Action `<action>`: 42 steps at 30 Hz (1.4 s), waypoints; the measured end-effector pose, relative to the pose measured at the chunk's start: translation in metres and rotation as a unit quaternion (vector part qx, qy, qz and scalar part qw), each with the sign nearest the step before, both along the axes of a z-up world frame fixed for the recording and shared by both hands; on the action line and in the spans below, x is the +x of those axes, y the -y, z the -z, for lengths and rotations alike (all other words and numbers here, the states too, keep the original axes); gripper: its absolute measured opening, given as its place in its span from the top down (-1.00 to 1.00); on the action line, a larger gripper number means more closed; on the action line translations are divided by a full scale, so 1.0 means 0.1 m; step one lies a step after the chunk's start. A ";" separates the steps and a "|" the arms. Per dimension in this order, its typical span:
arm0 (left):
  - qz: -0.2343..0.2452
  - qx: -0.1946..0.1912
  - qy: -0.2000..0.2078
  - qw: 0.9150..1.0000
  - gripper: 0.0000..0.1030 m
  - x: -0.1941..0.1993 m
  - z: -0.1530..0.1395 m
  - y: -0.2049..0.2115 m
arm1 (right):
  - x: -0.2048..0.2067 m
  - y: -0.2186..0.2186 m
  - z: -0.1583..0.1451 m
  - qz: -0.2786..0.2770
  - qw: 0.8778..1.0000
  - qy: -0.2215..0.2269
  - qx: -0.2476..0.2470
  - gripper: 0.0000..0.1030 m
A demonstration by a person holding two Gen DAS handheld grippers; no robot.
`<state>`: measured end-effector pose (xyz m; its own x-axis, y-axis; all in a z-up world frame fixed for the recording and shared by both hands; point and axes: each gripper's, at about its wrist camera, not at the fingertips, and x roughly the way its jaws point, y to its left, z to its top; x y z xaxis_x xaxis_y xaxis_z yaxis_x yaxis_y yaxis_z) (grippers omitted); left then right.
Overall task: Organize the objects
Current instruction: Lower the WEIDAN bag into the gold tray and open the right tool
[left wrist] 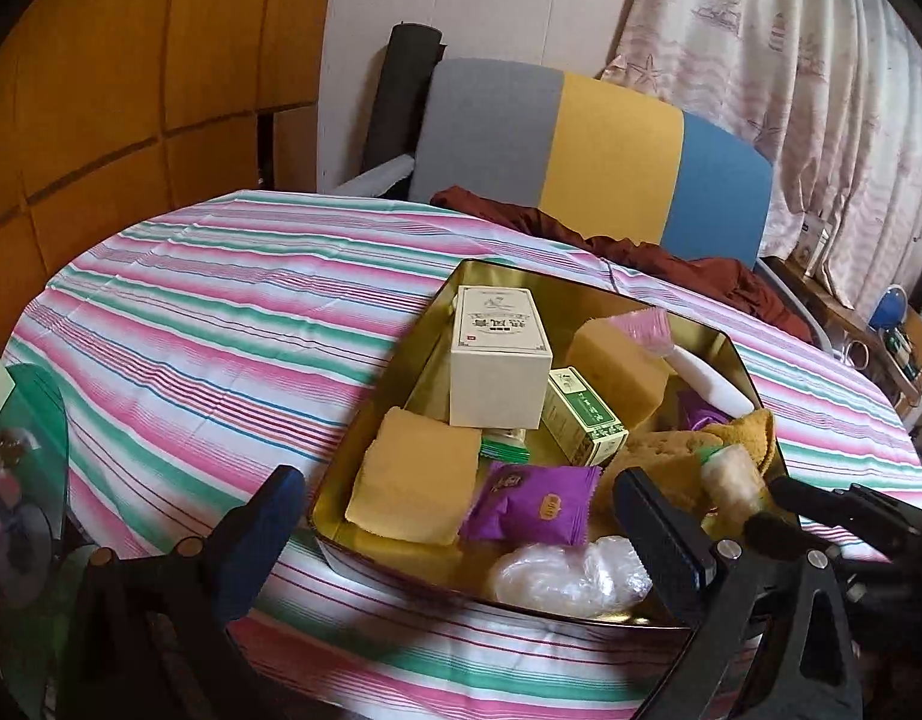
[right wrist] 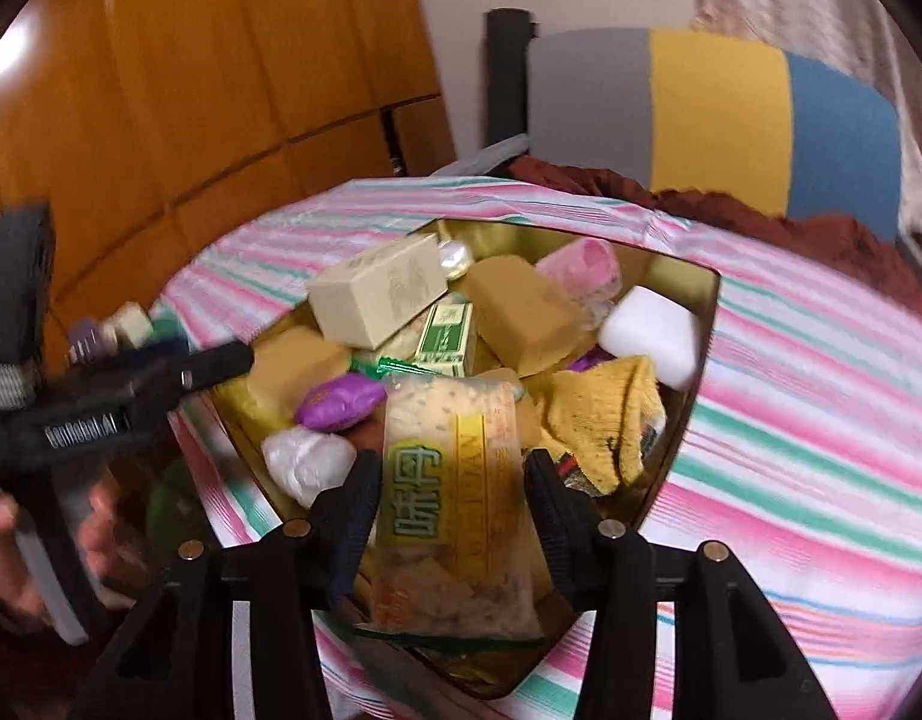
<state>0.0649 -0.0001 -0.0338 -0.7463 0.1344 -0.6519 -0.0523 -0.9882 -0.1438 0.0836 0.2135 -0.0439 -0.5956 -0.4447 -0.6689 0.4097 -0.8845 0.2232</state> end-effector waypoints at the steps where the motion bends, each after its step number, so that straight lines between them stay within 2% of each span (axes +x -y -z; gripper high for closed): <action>1: 0.000 0.001 0.000 1.000 -1.00 0.00 0.00 0.00 | 0.01 -0.06 -0.02 0.010 1.000 0.002 -0.012 0.00; 4: -0.004 -0.003 0.002 1.000 -1.00 0.00 0.00 -0.02 | 0.04 -0.17 -0.10 0.028 0.999 0.006 -0.027 0.00; 7: -0.004 -0.009 0.002 1.000 -1.00 0.00 -0.01 -0.05 | 0.13 -0.19 -0.14 0.015 0.999 0.005 -0.038 0.00; 10: -0.011 -0.018 -0.005 1.000 -1.00 0.03 -0.03 -0.07 | 0.17 -0.14 -0.15 -0.001 1.000 0.014 -0.026 0.20; 13: -0.016 -0.026 -0.002 1.000 -1.00 0.03 -0.04 -0.10 | 0.15 -0.05 -0.08 -0.012 0.999 0.025 -0.023 0.23; 18: -0.023 -0.042 0.003 0.999 -1.00 0.03 -0.07 -0.11 | -0.09 0.07 0.08 0.029 0.997 0.063 -0.015 0.22; 22: -0.040 -0.043 0.001 0.998 -1.00 0.04 -0.13 -0.06 | -0.19 0.23 0.18 0.009 0.995 0.100 -0.018 0.19; 25: -0.051 -0.043 0.006 0.998 -1.00 0.02 -0.15 -0.02 | -0.12 0.27 0.11 0.006 0.996 0.088 -0.022 0.19; 28: -0.065 -0.043 0.014 0.997 -1.00 -0.01 -0.15 0.01 | -0.05 0.22 -0.01 0.033 0.997 0.068 -0.032 0.17; 30: -0.069 -0.047 0.018 0.996 -1.00 -0.02 -0.14 0.02 | -0.04 0.21 -0.10 0.060 0.997 0.055 -0.015 0.03; 36: -0.079 -0.086 0.017 0.993 -1.00 -0.02 -0.17 -0.05 | -0.04 0.28 -0.27 0.122 0.989 0.030 0.079 -0.07; 39: -0.083 -0.114 0.029 0.990 -1.00 -0.03 -0.17 -0.08 | -0.10 0.29 -0.28 0.146 0.984 0.033 0.098 -0.10; 42: -0.080 -0.118 0.044 0.989 -1.00 -0.05 -0.17 -0.08 | -0.11 0.29 -0.31 0.168 0.979 0.031 0.107 -0.10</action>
